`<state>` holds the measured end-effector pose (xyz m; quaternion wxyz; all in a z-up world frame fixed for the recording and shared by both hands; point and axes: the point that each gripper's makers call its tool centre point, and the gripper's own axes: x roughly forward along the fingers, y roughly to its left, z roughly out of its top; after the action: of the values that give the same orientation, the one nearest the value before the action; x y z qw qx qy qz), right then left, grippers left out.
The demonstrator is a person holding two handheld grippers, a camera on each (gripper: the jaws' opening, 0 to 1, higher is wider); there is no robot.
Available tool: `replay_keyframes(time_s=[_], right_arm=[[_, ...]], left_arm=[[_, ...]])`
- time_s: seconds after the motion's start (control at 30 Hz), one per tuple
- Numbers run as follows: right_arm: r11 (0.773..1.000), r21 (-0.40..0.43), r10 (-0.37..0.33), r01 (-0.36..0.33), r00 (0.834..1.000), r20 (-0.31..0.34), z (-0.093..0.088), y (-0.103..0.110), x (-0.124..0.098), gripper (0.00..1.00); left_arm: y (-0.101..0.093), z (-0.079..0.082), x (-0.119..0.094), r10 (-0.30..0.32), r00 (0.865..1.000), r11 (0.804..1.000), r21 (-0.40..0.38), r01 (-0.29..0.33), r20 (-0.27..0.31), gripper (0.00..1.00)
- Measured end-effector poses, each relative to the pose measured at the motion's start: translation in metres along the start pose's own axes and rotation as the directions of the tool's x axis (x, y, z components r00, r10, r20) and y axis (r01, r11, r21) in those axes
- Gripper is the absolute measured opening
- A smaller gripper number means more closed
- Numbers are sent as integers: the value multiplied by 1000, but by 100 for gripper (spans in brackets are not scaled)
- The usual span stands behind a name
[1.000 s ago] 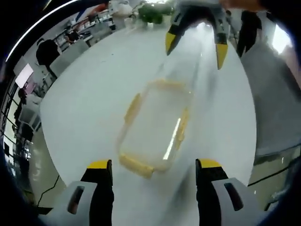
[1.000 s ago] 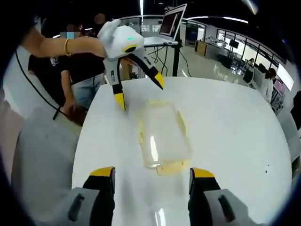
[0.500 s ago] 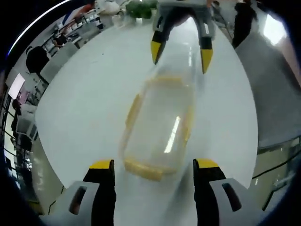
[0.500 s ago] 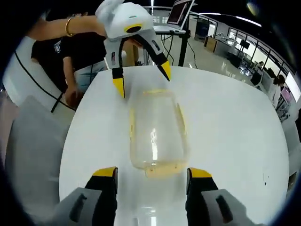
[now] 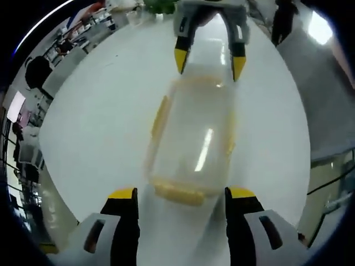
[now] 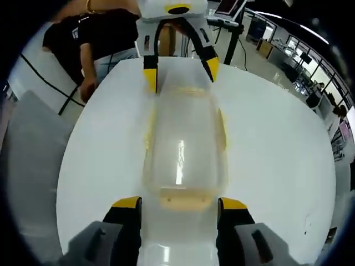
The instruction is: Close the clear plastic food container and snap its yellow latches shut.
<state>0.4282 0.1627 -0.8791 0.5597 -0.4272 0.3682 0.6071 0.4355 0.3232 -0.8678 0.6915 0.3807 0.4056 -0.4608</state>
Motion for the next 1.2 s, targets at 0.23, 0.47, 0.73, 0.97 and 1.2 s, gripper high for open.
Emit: replay_keyframes(time_s=[0.23, 0.47, 0.73, 0.97, 1.2], right_arm=[[1000, -19, 10, -11, 999, -31, -1, -1, 8, 52], [999, -21, 28, -29, 999, -47, -5, 2, 13, 51], [999, 16, 32, -31, 999, -22, -4, 3, 12, 47], [999, 28, 28, -27, 999, -16, -6, 1, 11, 41], [999, 49, 15, -14, 1000, -20, -8, 3, 12, 38]], left_arm=[[6, -5, 6, -33, 999, 997, 70, 36, -43, 61], [5, -10, 15, -53, 996, 992, 107, 60, -67, 57], [0, -11, 14, -134, 991, 985, 104, 135, -14, 51], [-10, -7, 16, -204, 979, 972, 122, 202, 7, 42], [-11, -5, 15, -222, 974, 967, 137, 213, 53, 38]])
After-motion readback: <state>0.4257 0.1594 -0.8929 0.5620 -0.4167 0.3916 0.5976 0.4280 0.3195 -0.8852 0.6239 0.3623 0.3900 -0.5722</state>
